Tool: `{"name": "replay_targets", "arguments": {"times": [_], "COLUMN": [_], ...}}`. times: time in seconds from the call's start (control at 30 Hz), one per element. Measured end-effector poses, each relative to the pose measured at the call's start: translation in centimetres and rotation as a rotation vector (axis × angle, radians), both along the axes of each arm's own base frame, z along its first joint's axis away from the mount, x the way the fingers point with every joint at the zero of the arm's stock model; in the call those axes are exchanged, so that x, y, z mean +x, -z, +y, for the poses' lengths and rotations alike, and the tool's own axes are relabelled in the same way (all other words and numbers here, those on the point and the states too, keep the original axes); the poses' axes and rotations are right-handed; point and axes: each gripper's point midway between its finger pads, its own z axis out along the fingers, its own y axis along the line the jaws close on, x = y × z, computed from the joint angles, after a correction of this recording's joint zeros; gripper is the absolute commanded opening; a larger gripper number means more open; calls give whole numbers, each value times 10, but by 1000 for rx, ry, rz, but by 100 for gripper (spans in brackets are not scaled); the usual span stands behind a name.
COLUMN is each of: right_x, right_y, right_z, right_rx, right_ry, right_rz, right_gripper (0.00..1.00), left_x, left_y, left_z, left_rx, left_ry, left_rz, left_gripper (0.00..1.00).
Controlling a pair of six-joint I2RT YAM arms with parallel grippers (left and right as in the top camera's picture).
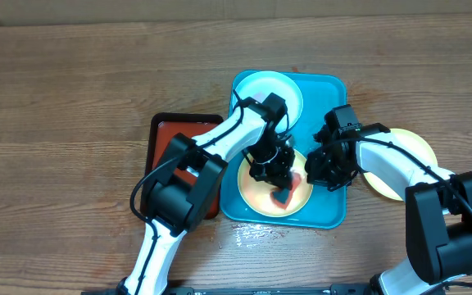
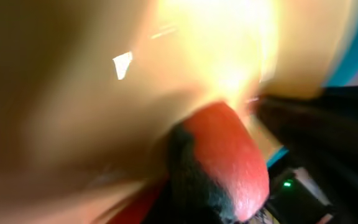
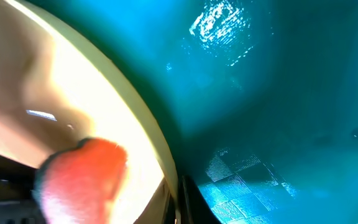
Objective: Clean dirty plates on tray and stack at the side
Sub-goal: 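Scrub the yellow plate with the sponge while the right gripper holds its rim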
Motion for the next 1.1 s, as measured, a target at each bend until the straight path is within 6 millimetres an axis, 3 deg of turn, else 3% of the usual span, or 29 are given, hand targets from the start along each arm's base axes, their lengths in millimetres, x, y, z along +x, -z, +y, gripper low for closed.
{"name": "replay_targets", "arguments": {"times": [0.17,0.27,0.47,0.53,0.8,0.9,0.93,0.97,1.1], "right_x": [0,0,0,1,1,1,1,1,1], "right_y": [0,0,0,-1,0,0,0,0,0], "right_z": [1,4,4,5,4,4,4,4,4], "right_rx": [4,9,9,13,6,5,5,5,5], "right_ry": [-3,-11,-11,-10,3,5,6,6,7], "right_rz": [-1,-3,-3,-8,-6,-5,-5,-4,-4], "right_gripper": [4,4,4,4,4,4,4,4,4], "left_x": [-1,8,49,64,90,96,94,87,68], "left_y": [2,3,0,-2,-2,-5,-7,-10,-7], "left_z": [35,52,98,103,79,53,34,15,-13], "left_rx": [151,240,432,452,427,323,238,153,16], "left_ry": [-15,-33,-81,-94,-75,-84,-83,-73,-51], "left_rz": [11,-37,-231,-299,-477,-508,-498,-468,-364], "left_gripper": [4,4,4,4,4,4,4,4,4]}}
